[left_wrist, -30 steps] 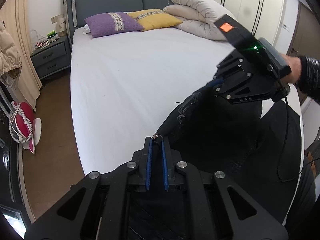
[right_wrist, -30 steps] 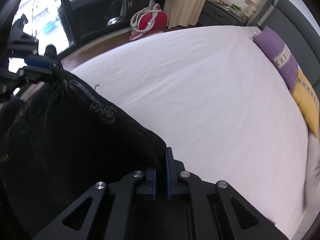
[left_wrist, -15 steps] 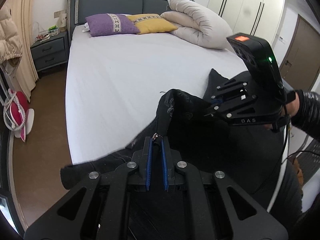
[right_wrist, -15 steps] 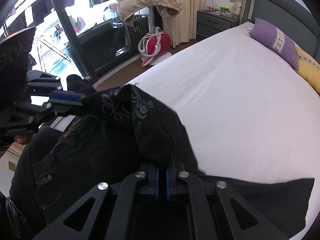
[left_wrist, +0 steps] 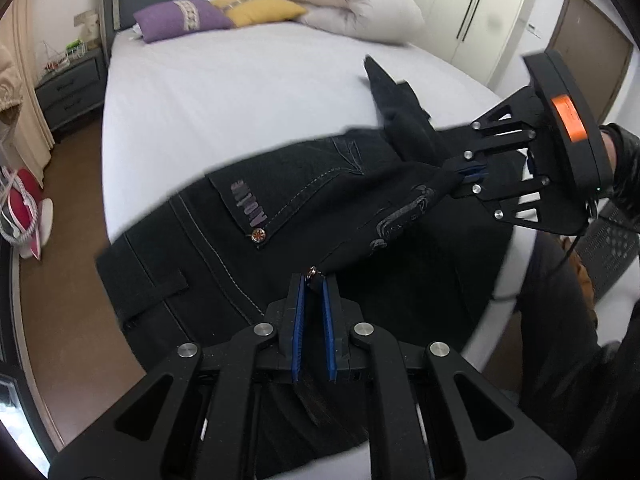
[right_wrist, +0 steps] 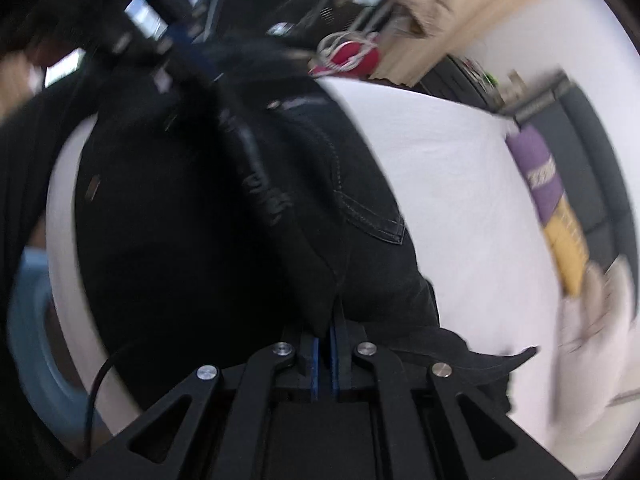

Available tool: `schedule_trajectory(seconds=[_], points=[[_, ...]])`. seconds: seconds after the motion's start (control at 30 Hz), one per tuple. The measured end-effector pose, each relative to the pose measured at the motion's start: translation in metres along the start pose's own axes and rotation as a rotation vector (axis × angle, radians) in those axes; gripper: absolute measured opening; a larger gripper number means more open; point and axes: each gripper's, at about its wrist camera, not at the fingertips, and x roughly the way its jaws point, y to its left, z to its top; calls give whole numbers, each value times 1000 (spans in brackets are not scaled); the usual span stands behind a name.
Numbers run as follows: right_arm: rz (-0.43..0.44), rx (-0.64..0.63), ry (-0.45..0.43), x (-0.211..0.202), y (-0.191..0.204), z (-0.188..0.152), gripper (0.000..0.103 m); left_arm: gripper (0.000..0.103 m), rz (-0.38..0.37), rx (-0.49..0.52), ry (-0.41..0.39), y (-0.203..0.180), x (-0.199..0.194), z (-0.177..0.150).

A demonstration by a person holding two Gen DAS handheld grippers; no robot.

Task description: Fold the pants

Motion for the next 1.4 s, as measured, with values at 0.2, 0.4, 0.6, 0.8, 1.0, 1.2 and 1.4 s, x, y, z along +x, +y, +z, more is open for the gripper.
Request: schedule_trajectory(seconds=[0.2, 0.4, 0.6, 0.8, 1.0, 1.2, 1.4], points=[[-83, -140, 82, -22, 44, -15, 5, 8, -56, 8, 27, -48, -17, -49], [-80, -139, 124, -54, 59, -20, 4, 8, -81, 24, 51, -72, -26, -64], [-17, -99, 175, -25, 88, -28, 1, 8, -84, 25, 98, -81, -14, -67], [-15, -57, 176, -19, 101, -35, 1, 8, -86, 10, 105, -76, -10, -63], [-47, 156, -58, -64, 67, -31, 60, 8, -76, 9, 97, -65, -9, -67], [-82, 24, -76, -56, 78, -26, 51, 8, -77, -6, 87, -61, -9, -65], [-122, 20, 2, -21, 85, -20, 16, 8, -83, -3, 87, -57, -10, -66]])
